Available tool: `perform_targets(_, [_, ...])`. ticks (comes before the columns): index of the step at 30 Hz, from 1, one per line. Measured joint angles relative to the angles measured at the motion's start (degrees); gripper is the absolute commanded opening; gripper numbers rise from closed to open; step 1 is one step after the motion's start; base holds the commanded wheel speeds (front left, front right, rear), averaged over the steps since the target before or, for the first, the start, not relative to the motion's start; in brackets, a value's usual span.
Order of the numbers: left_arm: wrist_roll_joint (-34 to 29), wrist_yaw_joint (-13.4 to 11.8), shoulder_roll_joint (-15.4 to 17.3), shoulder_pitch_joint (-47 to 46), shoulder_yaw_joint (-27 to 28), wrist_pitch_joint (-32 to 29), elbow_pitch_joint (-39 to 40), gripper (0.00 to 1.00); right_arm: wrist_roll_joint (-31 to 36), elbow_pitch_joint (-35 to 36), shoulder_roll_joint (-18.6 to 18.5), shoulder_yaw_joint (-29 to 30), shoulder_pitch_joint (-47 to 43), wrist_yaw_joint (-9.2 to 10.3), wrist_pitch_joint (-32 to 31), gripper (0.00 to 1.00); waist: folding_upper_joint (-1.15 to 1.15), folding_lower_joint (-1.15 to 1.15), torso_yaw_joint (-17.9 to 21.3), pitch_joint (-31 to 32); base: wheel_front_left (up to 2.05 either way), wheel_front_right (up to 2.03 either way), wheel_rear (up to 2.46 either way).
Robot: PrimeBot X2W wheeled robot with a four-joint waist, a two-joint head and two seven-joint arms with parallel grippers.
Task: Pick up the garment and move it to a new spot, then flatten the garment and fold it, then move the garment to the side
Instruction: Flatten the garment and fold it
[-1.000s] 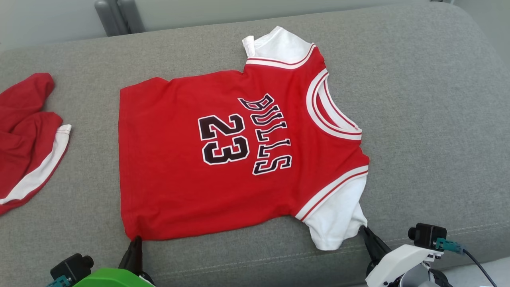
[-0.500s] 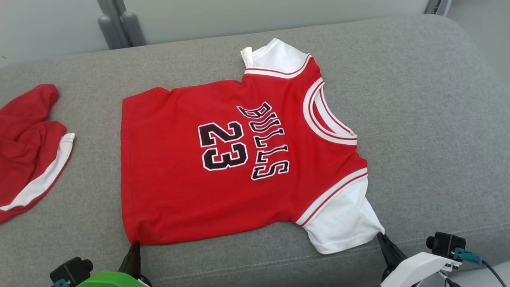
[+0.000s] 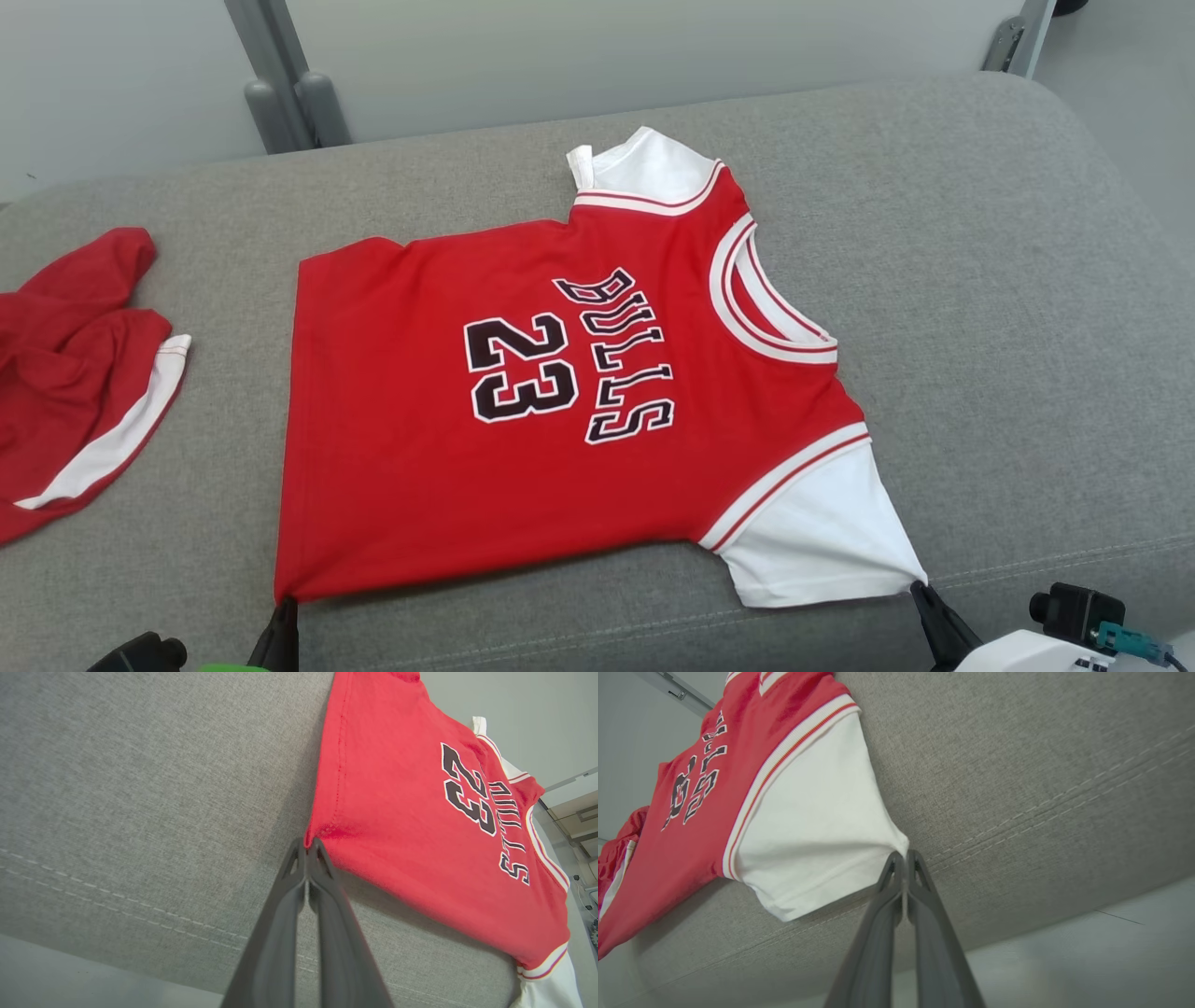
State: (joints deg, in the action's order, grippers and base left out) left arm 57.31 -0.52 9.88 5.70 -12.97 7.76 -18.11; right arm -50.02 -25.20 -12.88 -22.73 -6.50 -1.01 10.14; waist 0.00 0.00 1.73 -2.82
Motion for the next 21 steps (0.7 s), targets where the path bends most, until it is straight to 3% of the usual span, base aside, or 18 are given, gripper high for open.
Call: perform_targets(21, [1.54, -1.02, -0.54, 3.95, -0.23, -0.18, -0.05, 0.00, -1.93, 4.11, -0.48, -0.33, -5.32, 0.77, -0.83, 0.00, 0.00, 0.00, 1.00, 3.09, 0.00, 0.00, 0.00])
